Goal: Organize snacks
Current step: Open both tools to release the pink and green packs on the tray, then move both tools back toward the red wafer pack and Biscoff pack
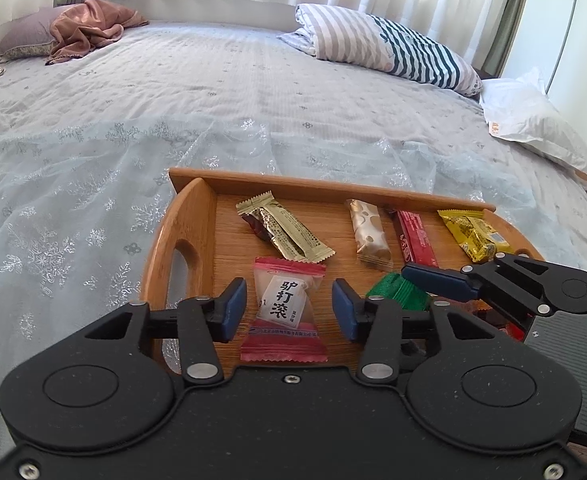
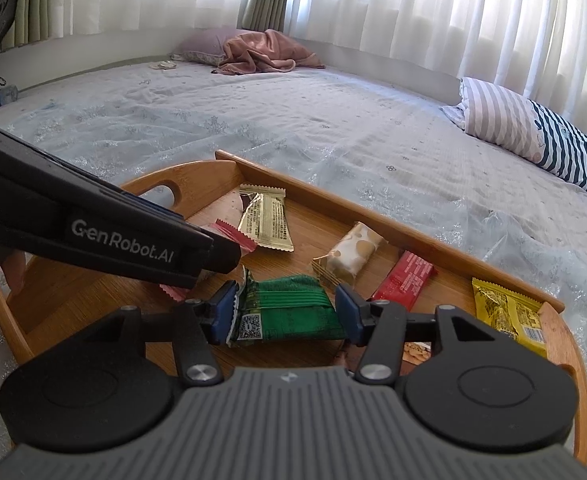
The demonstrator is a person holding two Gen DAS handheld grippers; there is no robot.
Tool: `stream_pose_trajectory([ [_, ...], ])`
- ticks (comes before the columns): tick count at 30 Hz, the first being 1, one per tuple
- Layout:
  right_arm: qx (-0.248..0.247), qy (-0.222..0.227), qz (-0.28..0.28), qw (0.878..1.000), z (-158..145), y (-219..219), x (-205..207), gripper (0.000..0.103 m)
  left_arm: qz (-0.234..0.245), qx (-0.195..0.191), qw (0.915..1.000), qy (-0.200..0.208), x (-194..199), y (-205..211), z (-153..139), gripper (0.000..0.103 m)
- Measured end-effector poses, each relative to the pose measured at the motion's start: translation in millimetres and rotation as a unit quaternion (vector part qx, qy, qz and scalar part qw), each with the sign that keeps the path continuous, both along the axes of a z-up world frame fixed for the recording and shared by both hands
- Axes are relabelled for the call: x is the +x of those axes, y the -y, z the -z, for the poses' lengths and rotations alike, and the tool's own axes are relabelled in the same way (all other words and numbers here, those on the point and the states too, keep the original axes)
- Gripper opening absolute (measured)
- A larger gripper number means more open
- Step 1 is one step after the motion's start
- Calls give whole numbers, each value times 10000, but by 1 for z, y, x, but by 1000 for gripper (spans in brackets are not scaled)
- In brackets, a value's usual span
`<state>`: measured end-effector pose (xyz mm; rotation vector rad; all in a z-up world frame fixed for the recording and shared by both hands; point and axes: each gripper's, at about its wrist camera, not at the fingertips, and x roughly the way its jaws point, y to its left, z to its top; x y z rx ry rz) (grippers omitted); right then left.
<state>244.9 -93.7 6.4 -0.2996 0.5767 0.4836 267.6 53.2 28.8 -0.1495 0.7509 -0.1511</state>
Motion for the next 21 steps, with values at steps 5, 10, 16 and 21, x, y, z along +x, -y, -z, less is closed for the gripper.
stream_pose_trajectory([
  [5,25,74,-11,10000,-4,1,-4,82,-14,26,9999,122,-11,-4,-11,57],
  [10,103,201,104,9997,-15,9,-13,84,-82,88,9994,313,-28,-9,-25,72],
  [16,198,371,310,9986,-32,21,-32,89,-105,120,9987,483,-58,-15,-35,82],
  [21,323,491,506,9970,-39,31,-55,92,-135,83,9978,637,-92,-20,-38,88],
])
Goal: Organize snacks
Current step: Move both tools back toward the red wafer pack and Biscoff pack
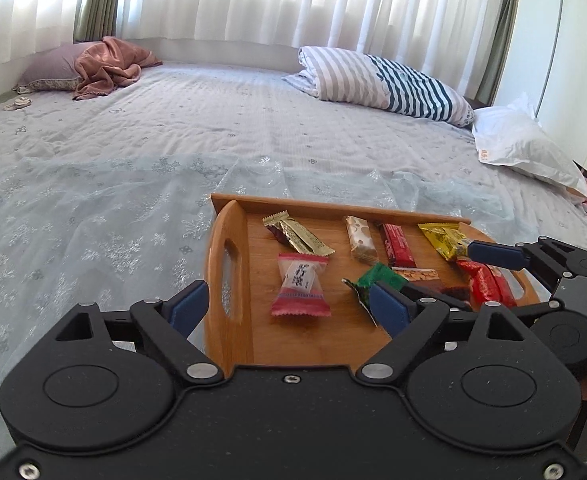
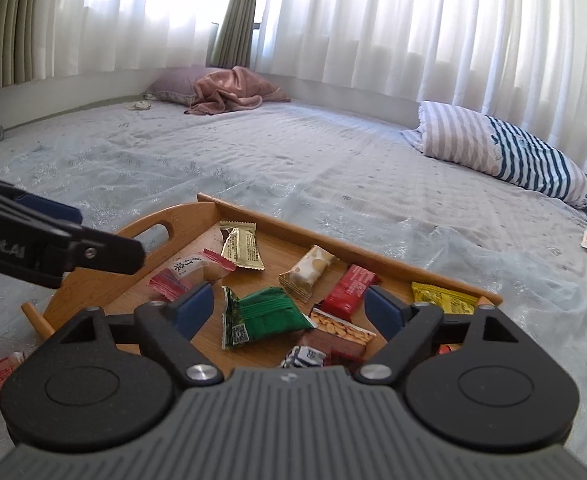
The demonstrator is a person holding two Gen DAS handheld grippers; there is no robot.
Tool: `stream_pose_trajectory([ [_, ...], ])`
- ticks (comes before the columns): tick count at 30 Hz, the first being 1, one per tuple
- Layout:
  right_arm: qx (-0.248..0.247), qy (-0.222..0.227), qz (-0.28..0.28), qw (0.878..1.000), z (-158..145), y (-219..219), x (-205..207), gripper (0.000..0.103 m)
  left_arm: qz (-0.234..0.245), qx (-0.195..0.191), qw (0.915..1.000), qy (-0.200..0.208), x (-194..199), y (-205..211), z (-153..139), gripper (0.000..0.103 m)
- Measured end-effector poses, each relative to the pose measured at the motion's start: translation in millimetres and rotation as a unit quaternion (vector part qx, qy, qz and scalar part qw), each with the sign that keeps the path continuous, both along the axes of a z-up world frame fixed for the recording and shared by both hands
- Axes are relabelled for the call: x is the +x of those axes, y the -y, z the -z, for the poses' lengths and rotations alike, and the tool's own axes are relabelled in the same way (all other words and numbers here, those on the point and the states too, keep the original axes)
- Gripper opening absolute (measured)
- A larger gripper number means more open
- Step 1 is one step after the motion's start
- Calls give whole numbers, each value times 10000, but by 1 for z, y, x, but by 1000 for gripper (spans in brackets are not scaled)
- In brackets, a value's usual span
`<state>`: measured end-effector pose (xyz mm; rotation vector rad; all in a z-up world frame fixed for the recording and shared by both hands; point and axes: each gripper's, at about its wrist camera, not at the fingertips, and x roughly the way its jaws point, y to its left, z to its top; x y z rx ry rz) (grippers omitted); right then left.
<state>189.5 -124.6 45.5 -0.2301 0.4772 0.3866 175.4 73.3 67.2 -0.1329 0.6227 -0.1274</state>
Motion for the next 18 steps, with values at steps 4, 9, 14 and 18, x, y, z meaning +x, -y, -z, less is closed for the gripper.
stream_pose_trajectory([
  [4,98,147,109,9998,-2,6,-22,98,-14,37,10000,72,-27,-4,-1,91],
  [9,331,188,161,9991,-1,9,-51,103,-49,153,9998,153,-58,-6,1,95],
  [14,494,194,282,9982,3,9,-75,103,-98,77,9999,75,-80,-12,8,96],
  [18,544,228,583,9966,9,8,-92,103,-148,109,9998,52,-92,-15,14,98],
])
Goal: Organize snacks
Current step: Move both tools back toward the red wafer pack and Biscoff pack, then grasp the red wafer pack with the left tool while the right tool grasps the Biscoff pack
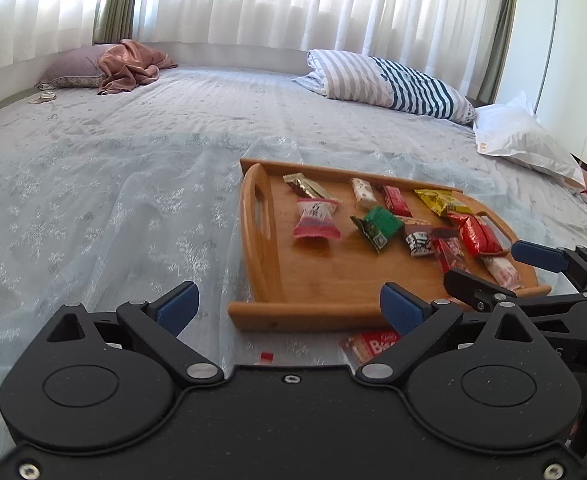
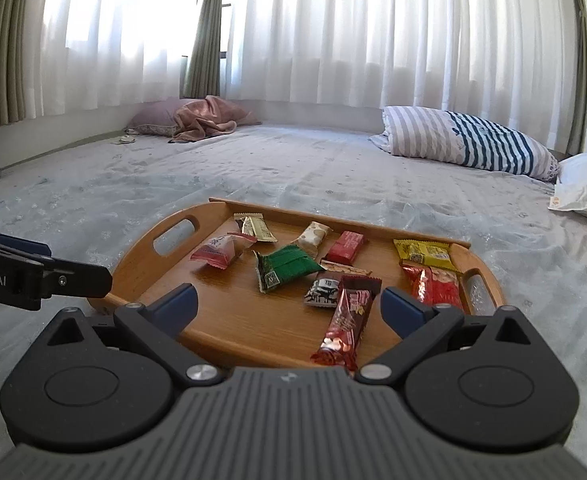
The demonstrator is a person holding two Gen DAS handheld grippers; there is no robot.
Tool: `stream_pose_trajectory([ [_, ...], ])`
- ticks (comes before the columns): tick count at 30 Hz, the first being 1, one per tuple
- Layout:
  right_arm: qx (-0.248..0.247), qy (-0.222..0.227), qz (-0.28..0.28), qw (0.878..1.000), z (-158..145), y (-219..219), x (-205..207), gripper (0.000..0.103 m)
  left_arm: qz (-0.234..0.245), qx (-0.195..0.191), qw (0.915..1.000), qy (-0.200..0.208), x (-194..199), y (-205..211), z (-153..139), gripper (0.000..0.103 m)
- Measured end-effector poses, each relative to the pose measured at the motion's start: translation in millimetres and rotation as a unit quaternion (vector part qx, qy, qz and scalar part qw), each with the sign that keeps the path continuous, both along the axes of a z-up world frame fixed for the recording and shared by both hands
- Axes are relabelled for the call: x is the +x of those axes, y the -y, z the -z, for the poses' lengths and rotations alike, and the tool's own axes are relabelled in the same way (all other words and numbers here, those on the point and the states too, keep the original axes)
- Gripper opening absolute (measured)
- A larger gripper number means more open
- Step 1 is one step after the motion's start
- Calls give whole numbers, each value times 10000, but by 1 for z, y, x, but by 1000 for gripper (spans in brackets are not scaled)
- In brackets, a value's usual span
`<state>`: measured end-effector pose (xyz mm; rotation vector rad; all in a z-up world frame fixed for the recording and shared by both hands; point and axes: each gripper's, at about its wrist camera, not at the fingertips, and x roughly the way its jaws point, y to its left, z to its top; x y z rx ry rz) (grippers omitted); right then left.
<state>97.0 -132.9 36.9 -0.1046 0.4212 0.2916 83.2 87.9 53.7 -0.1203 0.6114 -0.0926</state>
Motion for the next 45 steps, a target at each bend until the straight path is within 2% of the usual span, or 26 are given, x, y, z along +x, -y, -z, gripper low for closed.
stream_pose_trajectory([
  [6,217,-259,171,9993,17,0,-17,103,-43,135,9998,-104,-14,-2,12,97],
  [8,349,-368,210,9985,21,2,-20,103,-94,261,9996,-92,-19,-2,15,94],
  [11,564,-524,229,9968,27,3,-24,101,-49,332,9993,-149,-26,-1,19,85],
  [16,565,-602,238,9963,33,-5,-30,96,120,283,9992,-264,-32,1,24,62],
  [19,597,-629,239,9959,34,-8,-31,90,206,304,9988,-330,-34,4,27,52],
  [23,632,-712,172,9953,35,-15,-31,84,268,303,9981,-474,-34,6,34,50],
  [26,608,-733,106,9954,35,-22,-31,84,261,309,9979,-505,-34,5,38,48],
  [32,572,-813,128,9950,37,-37,-23,84,207,367,9976,-548,-32,3,39,33],
  [45,344,-969,1,9947,44,-55,-15,87,222,378,9976,-538,-37,-4,35,32],
])
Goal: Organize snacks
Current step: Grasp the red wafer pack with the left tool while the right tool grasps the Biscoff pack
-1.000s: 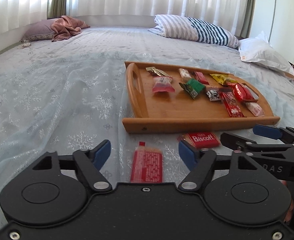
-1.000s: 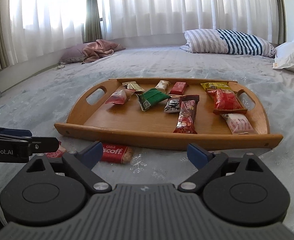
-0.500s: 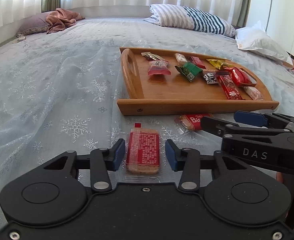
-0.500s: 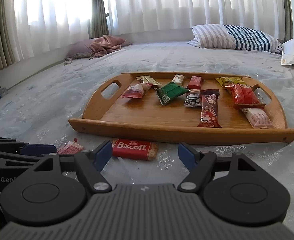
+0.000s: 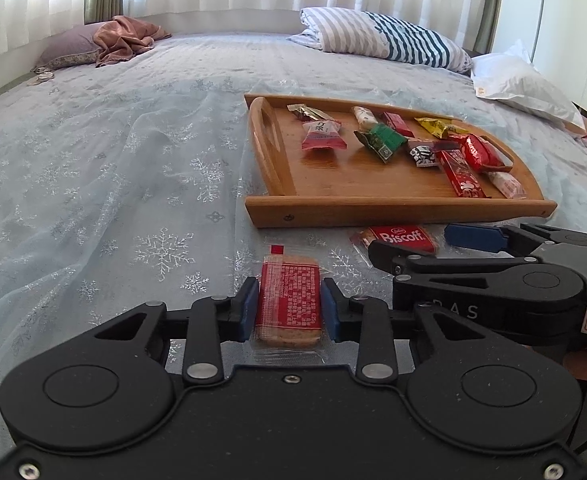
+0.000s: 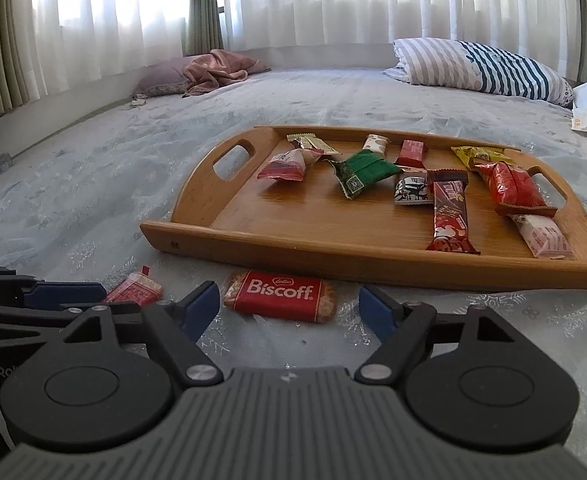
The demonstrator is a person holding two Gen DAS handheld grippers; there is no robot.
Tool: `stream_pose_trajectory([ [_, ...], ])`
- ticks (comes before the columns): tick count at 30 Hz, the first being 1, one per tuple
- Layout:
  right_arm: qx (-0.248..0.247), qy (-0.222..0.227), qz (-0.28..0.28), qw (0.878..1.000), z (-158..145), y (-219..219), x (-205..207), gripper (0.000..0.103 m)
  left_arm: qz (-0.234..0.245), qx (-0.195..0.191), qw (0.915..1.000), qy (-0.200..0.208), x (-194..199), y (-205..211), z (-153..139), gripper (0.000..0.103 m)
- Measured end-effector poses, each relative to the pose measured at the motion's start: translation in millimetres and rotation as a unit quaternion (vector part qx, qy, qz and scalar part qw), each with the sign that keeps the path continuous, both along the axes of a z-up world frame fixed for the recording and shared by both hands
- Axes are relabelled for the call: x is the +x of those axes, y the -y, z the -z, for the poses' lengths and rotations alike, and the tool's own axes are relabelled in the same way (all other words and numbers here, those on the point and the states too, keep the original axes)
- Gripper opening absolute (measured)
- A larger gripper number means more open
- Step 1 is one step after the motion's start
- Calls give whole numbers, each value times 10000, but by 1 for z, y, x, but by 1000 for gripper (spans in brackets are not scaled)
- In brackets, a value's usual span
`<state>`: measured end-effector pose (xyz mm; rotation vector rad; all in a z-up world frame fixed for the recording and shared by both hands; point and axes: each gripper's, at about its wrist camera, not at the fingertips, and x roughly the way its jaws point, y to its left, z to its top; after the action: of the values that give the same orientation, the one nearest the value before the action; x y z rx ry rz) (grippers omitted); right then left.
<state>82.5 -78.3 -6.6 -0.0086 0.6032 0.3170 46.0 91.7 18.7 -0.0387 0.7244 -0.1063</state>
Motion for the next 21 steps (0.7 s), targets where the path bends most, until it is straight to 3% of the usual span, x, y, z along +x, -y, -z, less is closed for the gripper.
stream_pose_trajectory([
  [15,-383,5,-144,9992,8,-15,5,92,-136,-141,9998,-37,3,-9,-4,32],
  [21,-247,35,-85,9997,7,-10,3,87,-137,-128,9998,12,3,-8,-7,32],
])
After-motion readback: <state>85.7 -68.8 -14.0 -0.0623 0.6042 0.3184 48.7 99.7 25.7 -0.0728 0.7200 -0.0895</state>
